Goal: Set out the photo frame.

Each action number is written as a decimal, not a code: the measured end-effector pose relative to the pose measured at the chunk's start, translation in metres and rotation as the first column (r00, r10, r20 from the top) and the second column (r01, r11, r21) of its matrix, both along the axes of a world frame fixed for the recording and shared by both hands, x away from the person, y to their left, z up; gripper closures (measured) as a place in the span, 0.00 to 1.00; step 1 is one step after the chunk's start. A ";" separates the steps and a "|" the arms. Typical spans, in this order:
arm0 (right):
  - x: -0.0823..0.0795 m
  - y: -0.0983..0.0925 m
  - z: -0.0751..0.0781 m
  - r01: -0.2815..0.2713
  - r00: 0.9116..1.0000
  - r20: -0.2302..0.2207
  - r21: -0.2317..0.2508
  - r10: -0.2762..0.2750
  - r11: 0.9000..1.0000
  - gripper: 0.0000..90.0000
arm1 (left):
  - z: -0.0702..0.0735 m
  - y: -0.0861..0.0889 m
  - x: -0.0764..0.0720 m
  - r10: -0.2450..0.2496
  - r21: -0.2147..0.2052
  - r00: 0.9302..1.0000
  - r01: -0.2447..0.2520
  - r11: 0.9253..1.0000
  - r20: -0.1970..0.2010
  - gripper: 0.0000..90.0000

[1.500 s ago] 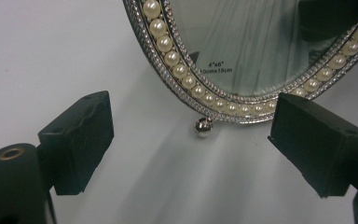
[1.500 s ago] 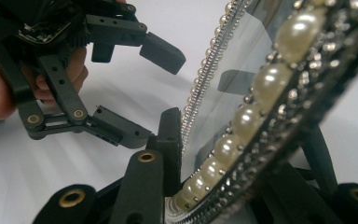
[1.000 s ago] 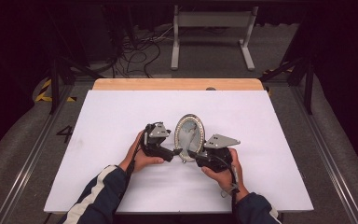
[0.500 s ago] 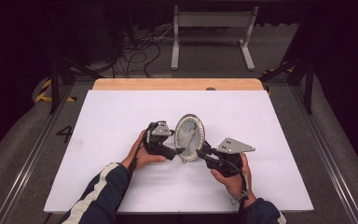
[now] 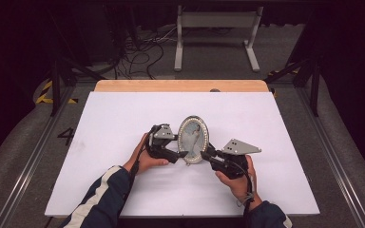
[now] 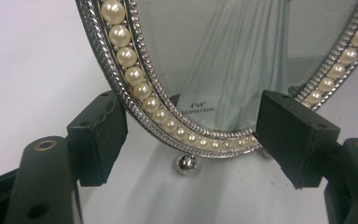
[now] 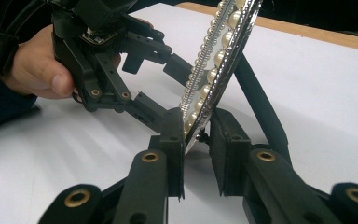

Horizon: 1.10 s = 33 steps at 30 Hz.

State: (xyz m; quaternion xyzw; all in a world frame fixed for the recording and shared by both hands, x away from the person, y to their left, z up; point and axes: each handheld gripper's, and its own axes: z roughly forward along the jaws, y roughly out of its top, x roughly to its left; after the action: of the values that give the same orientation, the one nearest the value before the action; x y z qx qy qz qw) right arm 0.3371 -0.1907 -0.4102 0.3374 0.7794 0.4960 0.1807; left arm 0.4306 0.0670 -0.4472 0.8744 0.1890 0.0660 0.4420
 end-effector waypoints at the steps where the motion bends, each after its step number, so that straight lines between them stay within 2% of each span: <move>1: 0.000 0.000 0.000 -0.003 1.000 -0.001 0.000 0.003 1.000 0.85 | 0.001 0.001 -0.001 0.000 0.007 1.000 0.000 1.000 0.002 0.29; 19: 0.013 0.000 -0.001 0.044 0.999 0.010 -0.002 -0.044 0.999 0.85 | 0.002 0.012 -0.007 -0.016 0.027 1.000 0.016 1.000 -0.008 0.27; 23: 0.013 0.000 -0.001 0.046 0.999 0.014 0.001 -0.046 0.999 0.85 | 0.003 0.012 -0.006 -0.003 0.013 1.000 0.003 1.000 0.001 0.23; 27: 0.011 0.000 -0.002 0.063 0.998 0.022 -0.012 -0.063 0.998 0.70 | 0.004 0.012 -0.005 0.027 -0.007 0.999 -0.027 1.000 0.019 0.21; 30: 0.010 -0.003 -0.001 0.069 0.997 0.023 -0.002 -0.068 0.998 0.69 | 0.006 0.014 -0.003 0.054 -0.038 0.998 -0.053 0.998 0.021 0.21; 33: 0.008 -0.006 0.001 0.074 0.996 0.043 0.007 -0.075 0.997 0.72 | 0.008 0.014 -0.003 0.086 -0.070 0.996 -0.085 0.994 0.013 0.22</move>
State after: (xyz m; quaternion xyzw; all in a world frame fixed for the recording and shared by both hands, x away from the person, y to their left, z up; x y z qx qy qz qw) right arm 0.3452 -0.1965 -0.4095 0.3560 0.7608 0.4983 0.2150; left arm 0.4279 0.0808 -0.4392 0.8492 0.2248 0.0855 0.4702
